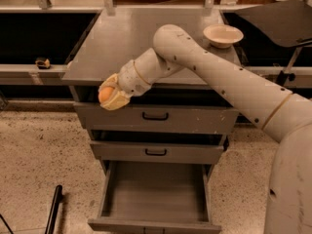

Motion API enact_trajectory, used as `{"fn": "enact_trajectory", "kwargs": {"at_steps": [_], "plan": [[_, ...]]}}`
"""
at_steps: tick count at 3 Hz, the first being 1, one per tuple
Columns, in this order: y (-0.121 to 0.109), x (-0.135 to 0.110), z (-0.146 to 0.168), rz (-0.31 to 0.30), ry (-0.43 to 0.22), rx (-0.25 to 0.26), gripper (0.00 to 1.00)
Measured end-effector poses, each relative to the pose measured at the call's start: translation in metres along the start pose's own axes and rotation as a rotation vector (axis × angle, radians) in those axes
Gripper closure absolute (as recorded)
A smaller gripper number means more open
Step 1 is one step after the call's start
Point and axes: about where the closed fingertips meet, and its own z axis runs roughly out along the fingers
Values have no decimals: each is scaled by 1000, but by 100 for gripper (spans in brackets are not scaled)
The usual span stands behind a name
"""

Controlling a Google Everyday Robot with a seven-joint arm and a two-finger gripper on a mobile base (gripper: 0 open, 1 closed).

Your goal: Place orange into bottom drawer

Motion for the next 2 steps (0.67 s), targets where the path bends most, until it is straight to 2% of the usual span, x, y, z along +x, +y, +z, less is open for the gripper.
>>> {"fn": "enact_trajectory", "kwargs": {"at_steps": [1, 2], "plan": [[12, 29, -8, 133, 55, 97, 100], [48, 68, -13, 296, 46, 195, 100]]}}
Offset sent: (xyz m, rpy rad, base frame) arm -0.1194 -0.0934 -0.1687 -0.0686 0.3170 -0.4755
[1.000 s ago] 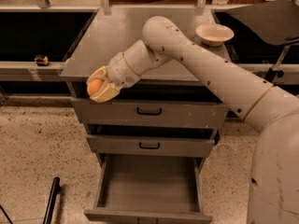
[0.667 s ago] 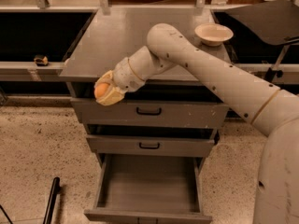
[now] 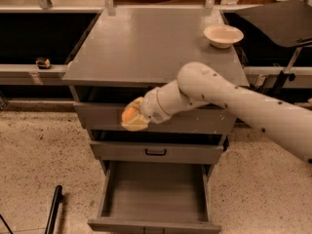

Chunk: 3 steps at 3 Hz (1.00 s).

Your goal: Place orange into bottom drawer

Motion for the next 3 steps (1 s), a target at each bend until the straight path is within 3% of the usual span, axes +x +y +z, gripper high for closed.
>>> {"fn": "enact_trajectory", "kwargs": {"at_steps": [1, 2, 3], "plan": [[22, 30, 12, 30, 30, -18, 100], [12, 54, 25, 66, 27, 2, 100], [5, 135, 50, 109, 4, 61, 100]]}}
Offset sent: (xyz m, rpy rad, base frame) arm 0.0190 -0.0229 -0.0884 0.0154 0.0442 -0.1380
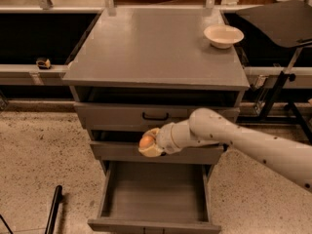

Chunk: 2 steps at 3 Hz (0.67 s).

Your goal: Place orange into bottom drawer

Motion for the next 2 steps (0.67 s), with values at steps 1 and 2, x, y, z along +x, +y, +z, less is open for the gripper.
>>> {"fn": "enact_trajectory", "kwargs": {"at_steps": [1, 2], "plan": [[-12, 68, 36, 14, -59, -8, 100], [-18, 107, 54, 14, -161, -52, 100]]}}
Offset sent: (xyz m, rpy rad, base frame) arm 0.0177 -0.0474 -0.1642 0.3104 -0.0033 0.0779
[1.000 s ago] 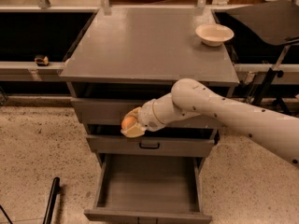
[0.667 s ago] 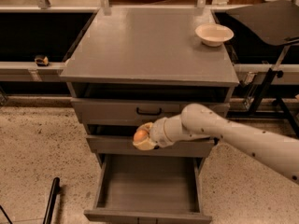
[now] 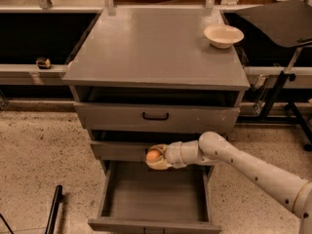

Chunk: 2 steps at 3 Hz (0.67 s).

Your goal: Place orange into bottom drawer

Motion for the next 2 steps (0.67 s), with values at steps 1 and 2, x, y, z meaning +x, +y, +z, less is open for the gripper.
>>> {"fn": "enact_trajectory", "kwargs": {"at_steps": [1, 2], "plan": [[2, 12, 8, -3, -12, -14, 100], [-10, 43, 7, 29, -24, -1, 100]]}}
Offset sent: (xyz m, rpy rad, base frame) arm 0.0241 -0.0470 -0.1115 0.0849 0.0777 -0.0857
